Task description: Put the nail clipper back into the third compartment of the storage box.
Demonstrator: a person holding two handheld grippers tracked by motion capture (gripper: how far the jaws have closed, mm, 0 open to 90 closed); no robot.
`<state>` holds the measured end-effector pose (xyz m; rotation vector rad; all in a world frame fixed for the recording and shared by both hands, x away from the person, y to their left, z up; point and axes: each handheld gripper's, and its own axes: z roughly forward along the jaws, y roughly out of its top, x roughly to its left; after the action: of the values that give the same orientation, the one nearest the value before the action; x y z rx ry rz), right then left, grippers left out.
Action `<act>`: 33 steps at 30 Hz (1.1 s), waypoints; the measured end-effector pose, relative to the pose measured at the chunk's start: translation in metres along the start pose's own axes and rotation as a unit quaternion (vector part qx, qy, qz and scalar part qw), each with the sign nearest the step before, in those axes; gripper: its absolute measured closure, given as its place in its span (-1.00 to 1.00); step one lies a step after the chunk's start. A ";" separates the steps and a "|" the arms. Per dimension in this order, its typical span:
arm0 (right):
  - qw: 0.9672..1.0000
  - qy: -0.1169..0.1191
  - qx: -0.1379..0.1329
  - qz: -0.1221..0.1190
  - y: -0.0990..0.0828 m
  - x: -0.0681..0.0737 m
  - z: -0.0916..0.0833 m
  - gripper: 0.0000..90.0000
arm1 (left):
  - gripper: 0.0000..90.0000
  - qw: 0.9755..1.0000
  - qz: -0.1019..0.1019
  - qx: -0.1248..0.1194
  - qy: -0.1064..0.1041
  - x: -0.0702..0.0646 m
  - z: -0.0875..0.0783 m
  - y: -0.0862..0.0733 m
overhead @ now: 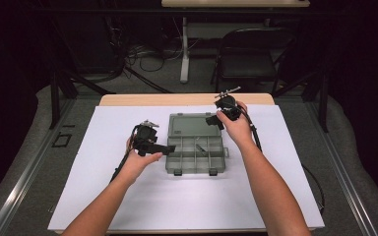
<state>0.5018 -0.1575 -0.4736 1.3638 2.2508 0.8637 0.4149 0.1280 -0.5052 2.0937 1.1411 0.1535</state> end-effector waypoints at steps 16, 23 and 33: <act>0.999 0.007 0.002 0.046 -0.020 -0.008 0.019 -0.75 | -0.64 0.999 0.001 0.034 0.010 -0.007 0.024 -0.011; 0.998 0.010 0.002 0.057 -0.028 -0.009 0.024 -0.75 | -0.52 0.999 0.009 0.049 0.017 -0.010 0.029 -0.020; 0.997 0.021 0.002 0.068 -0.037 -0.004 0.032 -0.73 | -0.26 0.998 0.004 0.057 0.029 -0.010 0.032 -0.028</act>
<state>0.4986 -0.1635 -0.5221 1.5301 2.2117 0.9405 0.4035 0.1120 -0.5442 2.2081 1.2010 0.1576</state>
